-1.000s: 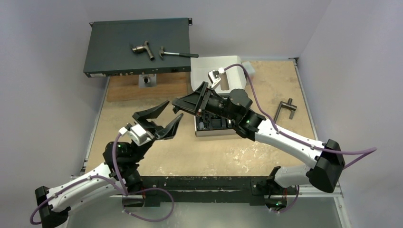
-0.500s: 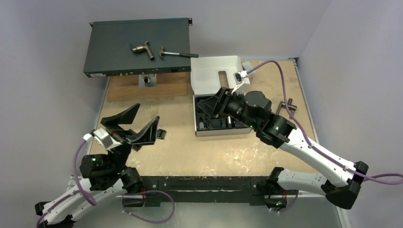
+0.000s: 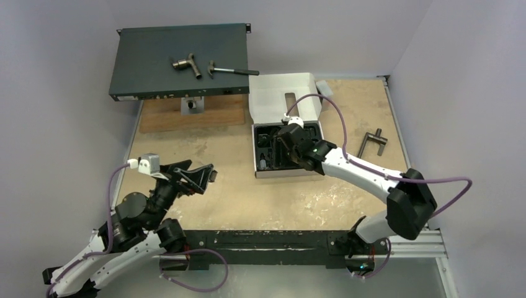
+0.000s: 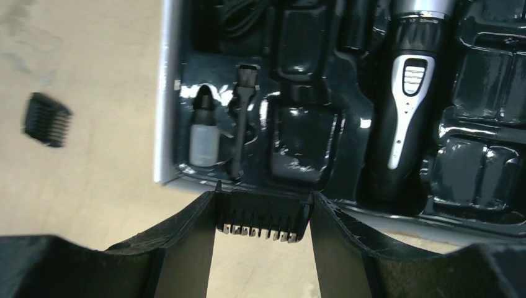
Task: Sort the hair-cutting tools
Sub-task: Place the haircut tool in the storage box.
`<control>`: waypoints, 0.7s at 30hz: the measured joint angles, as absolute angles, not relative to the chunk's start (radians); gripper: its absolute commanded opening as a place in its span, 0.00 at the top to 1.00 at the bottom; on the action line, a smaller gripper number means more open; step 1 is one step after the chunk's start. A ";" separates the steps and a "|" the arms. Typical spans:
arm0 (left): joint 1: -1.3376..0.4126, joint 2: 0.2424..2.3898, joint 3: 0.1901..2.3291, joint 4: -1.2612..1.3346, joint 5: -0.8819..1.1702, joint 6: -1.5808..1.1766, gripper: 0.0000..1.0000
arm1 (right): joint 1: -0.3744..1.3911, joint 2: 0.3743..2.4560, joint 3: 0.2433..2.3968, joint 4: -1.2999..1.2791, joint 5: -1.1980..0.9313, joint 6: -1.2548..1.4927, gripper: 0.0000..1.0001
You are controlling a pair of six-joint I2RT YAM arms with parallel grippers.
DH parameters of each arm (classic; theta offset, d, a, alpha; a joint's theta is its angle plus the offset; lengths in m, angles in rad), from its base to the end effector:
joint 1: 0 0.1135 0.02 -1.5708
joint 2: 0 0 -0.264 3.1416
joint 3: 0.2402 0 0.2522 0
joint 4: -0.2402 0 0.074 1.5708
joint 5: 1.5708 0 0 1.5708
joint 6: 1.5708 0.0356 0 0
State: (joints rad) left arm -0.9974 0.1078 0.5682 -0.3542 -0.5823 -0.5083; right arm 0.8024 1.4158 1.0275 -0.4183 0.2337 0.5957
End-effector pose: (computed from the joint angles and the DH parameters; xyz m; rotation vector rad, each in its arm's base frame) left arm 0.0455 -0.0343 0.3155 -0.1182 1.5284 -0.7880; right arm 0.2171 0.2127 0.2587 -0.1341 2.3824 0.4022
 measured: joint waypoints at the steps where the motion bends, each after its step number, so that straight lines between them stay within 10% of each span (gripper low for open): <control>1: -0.997 0.112 0.568 -0.377 -0.582 -0.525 0.00 | 0.795 1.436 1.028 -0.418 0.234 0.592 1.00; 21: -0.997 0.174 0.528 -0.464 -0.564 -0.646 0.00 | 0.725 1.630 1.079 -0.397 0.271 0.495 1.00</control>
